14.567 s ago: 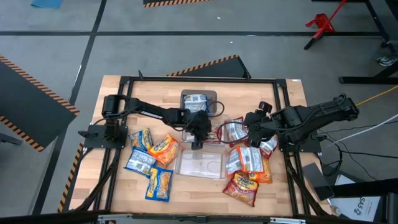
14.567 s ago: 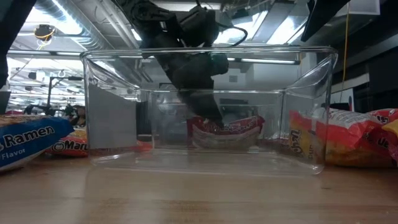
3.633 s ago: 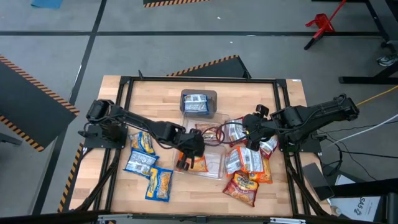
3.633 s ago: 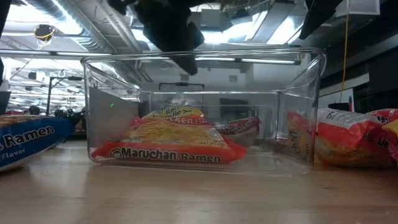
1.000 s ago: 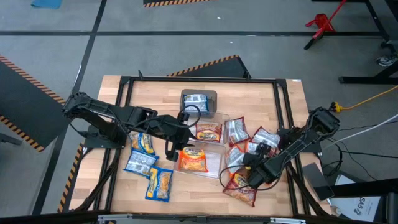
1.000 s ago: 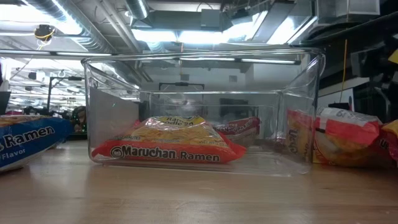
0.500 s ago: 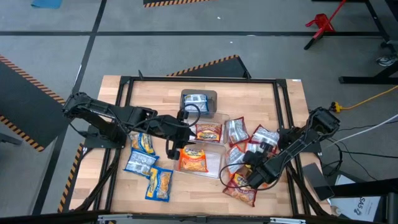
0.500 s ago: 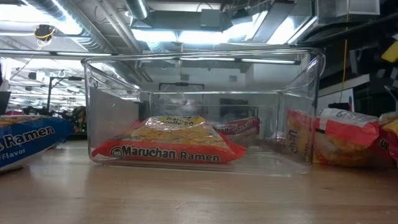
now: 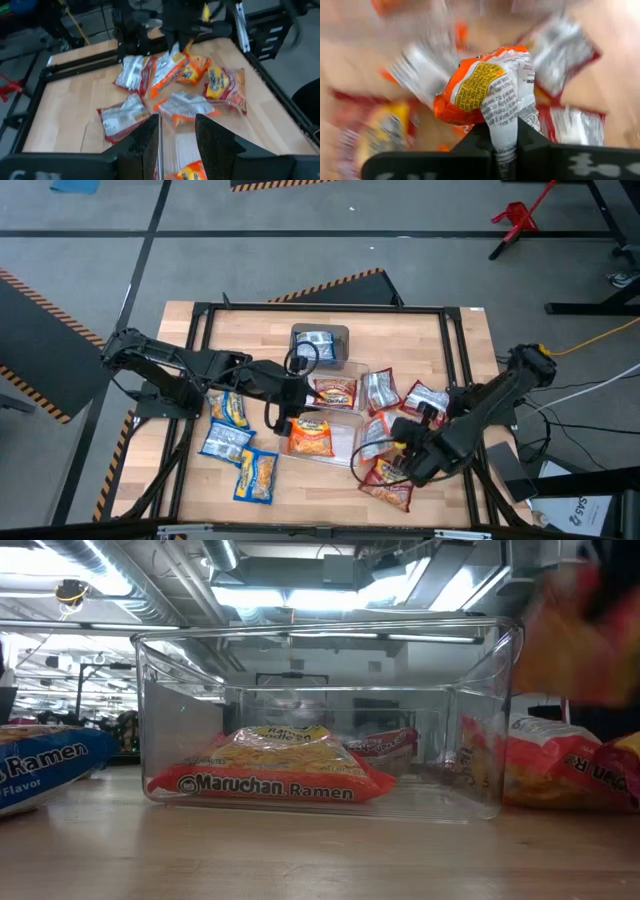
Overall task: Sort Maruchan noodles
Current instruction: Put the middle orange noodle pack into the bottom transparent bin
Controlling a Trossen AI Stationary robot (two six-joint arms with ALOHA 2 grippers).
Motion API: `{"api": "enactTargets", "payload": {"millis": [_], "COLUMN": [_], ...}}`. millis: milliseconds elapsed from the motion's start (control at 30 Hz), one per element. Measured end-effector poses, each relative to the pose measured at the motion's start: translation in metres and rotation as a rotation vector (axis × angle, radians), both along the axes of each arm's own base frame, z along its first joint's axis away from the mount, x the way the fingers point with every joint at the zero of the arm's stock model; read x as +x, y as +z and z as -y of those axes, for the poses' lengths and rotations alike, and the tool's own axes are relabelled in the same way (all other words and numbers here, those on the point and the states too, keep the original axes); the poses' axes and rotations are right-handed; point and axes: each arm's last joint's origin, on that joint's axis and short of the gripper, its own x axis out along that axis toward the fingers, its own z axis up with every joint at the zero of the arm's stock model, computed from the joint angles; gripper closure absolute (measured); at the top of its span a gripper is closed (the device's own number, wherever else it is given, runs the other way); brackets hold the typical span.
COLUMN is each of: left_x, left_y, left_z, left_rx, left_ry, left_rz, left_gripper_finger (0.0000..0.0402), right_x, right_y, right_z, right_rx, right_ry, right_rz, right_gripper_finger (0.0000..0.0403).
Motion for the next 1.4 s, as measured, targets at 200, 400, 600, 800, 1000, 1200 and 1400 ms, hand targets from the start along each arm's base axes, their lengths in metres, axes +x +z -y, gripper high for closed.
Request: {"api": "enactTargets", "payload": {"millis": [200, 400, 600, 800, 1000, 1200, 1400], "left_x": [0.008, 0.017, 0.007, 0.004, 0.016, 0.030, 0.043], "left_y": [-0.008, -0.041, -0.057, -0.063, -0.067, -0.062, -0.053], "left_z": [-0.010, -0.031, -0.053, -0.057, -0.051, -0.042, -0.040], "left_rx": [-0.058, -0.170, -0.213, -0.194, -0.159, -0.122, -0.140], "left_ry": [-0.123, -0.252, -0.315, -0.349, -0.338, -0.297, -0.309], "left_rz": [0.076, 0.270, 0.641, 0.676, 0.677, 0.697, 0.721], "left_gripper_finger": [0.0280, 0.0280, 0.0279, 0.0241, 0.0179, 0.0128, 0.0113], "right_x": [-0.012, -0.041, -0.053, -0.047, -0.033, -0.016, -0.002], "right_y": [0.069, 0.116, 0.135, 0.146, 0.157, 0.160, 0.160], "right_z": [0.012, 0.016, 0.010, 0.004, 0.005, 0.013, 0.016], "right_rx": [0.017, 0.041, 0.030, 0.018, 0.039, 0.086, 0.083], "right_ry": [-0.023, -0.002, 0.050, 0.126, 0.207, 0.266, 0.338], "right_rz": [0.322, 0.621, 0.786, 0.848, 0.889, 0.882, 0.884], "right_gripper_finger": [0.0400, 0.0401, 0.0402, 0.0402, 0.0402, 0.0403, 0.0403]}}
